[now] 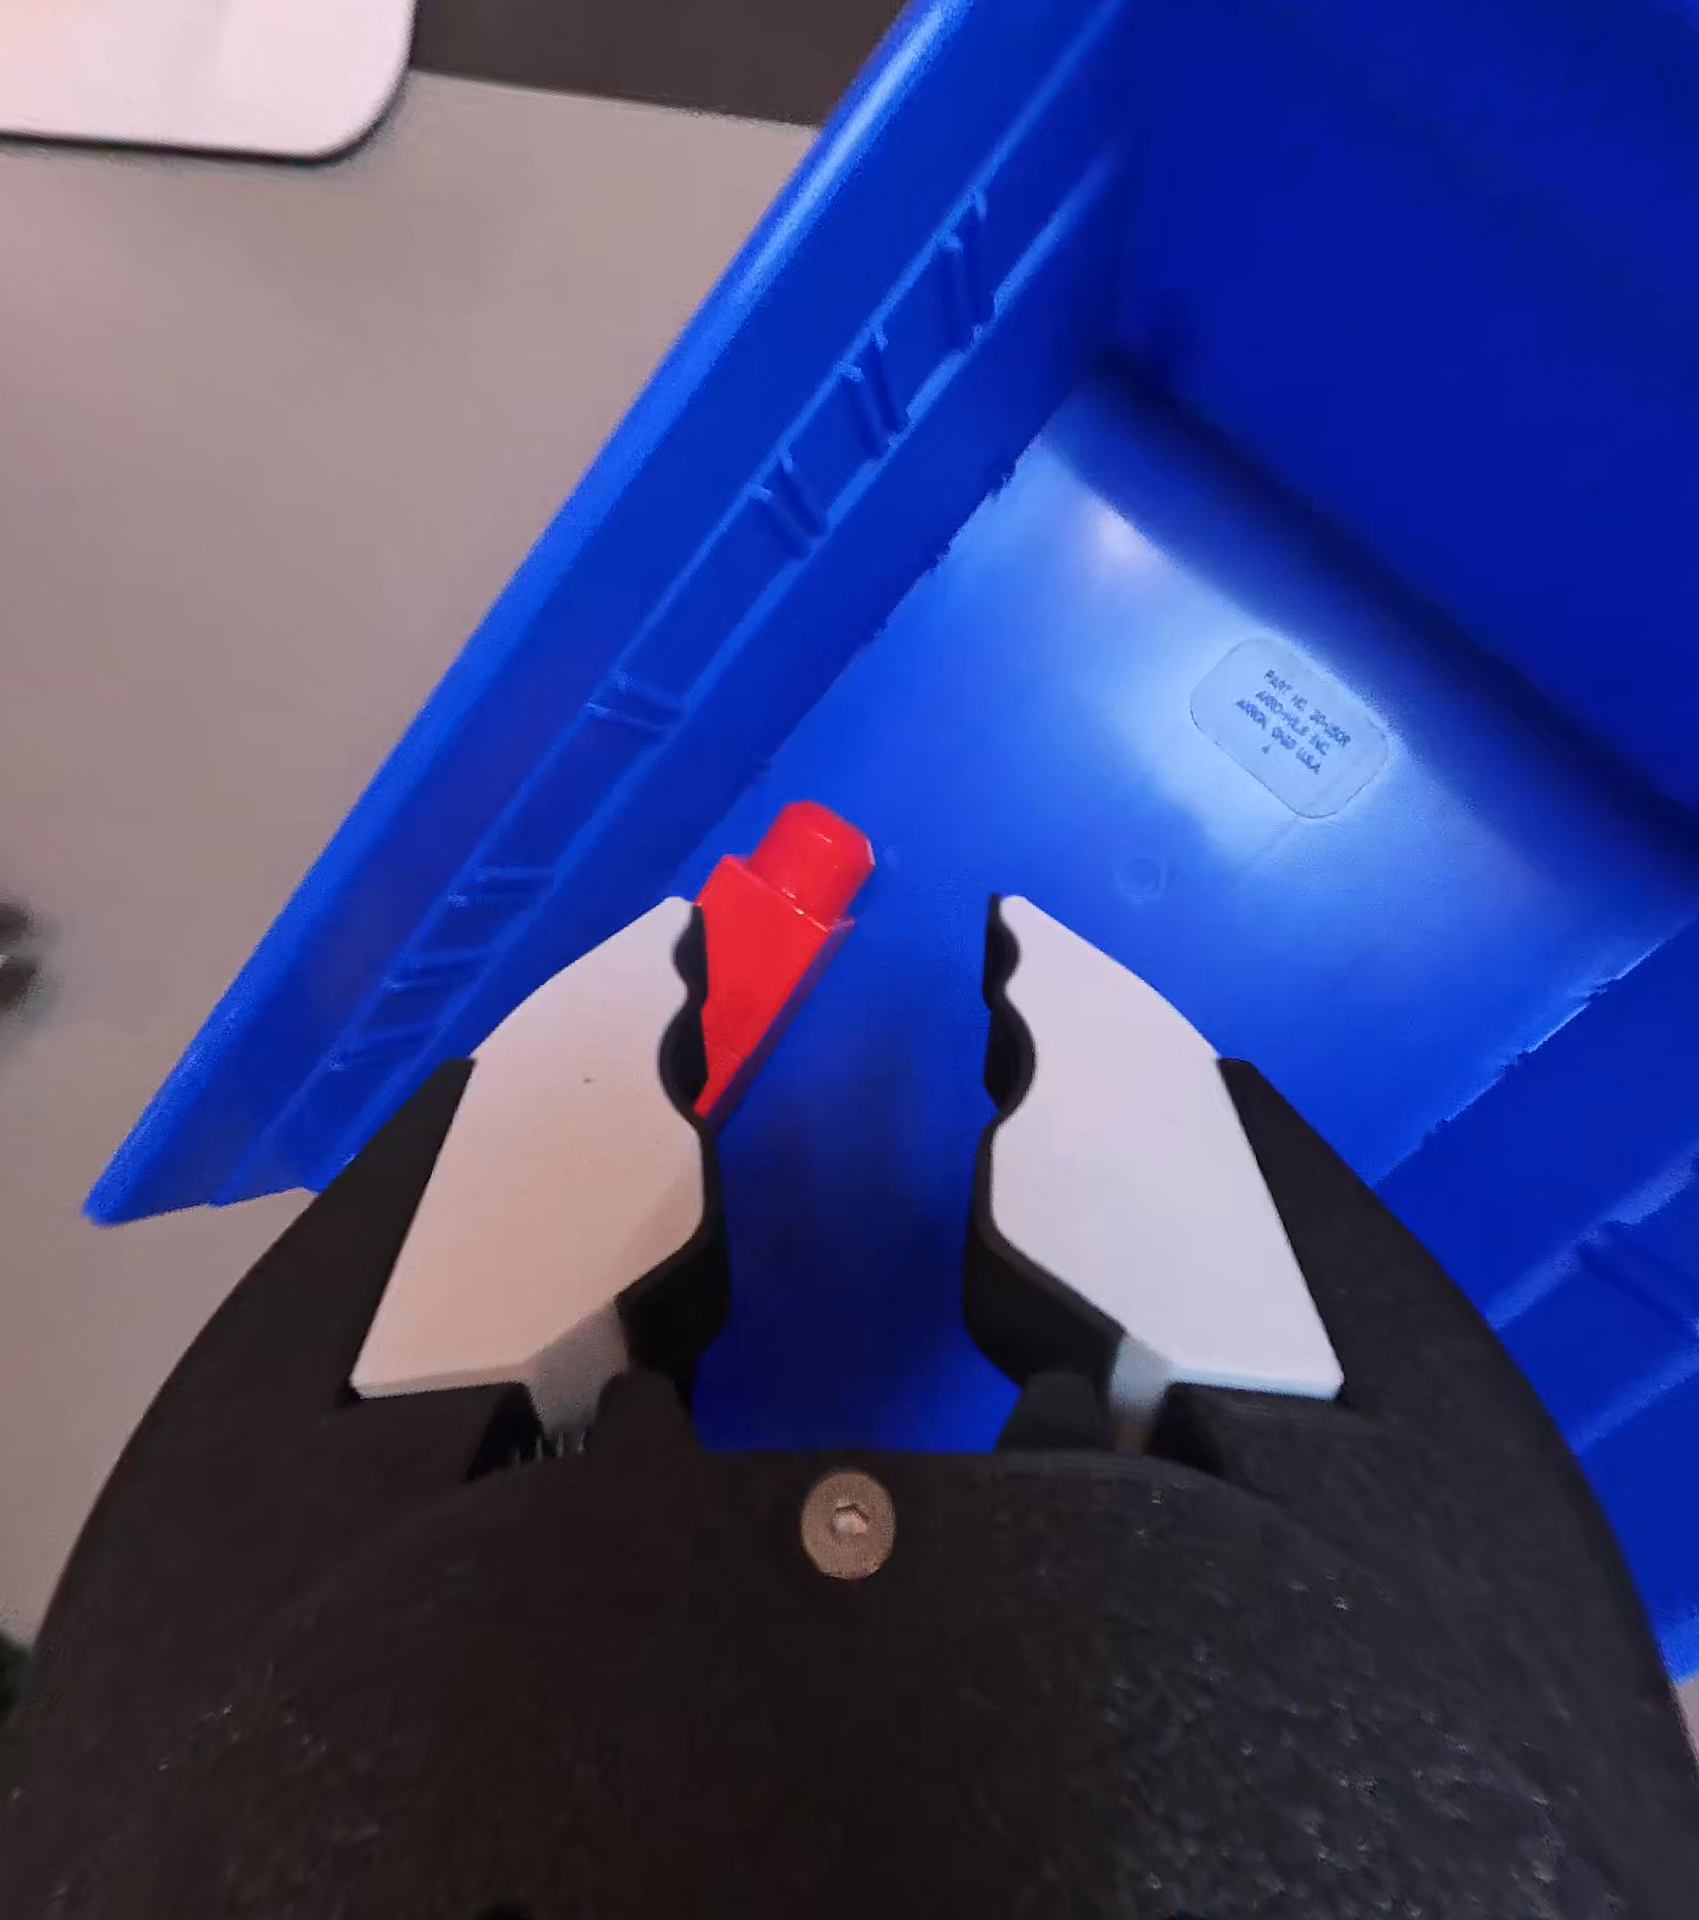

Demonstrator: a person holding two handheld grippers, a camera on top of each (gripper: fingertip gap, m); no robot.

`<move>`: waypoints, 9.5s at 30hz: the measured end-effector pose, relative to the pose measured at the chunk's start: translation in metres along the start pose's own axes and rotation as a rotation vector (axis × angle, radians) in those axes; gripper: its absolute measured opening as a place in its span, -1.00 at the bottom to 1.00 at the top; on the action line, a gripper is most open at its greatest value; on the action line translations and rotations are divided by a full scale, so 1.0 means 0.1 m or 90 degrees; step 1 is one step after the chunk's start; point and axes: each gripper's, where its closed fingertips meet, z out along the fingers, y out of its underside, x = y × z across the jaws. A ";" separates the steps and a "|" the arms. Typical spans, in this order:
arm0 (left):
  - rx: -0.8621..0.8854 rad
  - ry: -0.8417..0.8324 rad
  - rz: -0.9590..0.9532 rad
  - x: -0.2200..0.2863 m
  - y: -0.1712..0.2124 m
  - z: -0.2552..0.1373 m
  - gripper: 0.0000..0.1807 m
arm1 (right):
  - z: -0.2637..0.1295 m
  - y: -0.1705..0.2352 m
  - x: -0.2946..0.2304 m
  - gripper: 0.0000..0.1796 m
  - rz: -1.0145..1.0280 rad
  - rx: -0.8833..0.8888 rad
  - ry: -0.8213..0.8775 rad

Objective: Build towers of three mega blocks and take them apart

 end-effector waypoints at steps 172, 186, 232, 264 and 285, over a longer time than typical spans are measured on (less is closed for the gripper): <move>0.672 0.040 -0.324 -0.21 -1.39 -1.92 -0.60 | -0.84 0.19 -3.64 -0.38 -0.247 0.618 -0.650; 0.556 0.111 -0.240 0.14 -1.15 -1.36 -0.60 | -0.66 0.21 -3.45 -0.60 -0.299 0.552 -0.632; 0.189 -0.326 -0.070 -0.82 -0.31 -1.69 -0.72 | 0.17 0.57 -3.21 -0.61 -0.522 0.268 -0.380; -0.477 -0.621 -0.167 -2.02 1.67 -2.76 -0.95 | 0.59 0.88 -3.26 -0.49 -0.640 0.177 -0.321; 0.695 0.216 -0.422 0.24 -1.47 -1.58 -0.96 | -1.18 0.28 -3.67 -0.33 -0.259 0.638 -0.757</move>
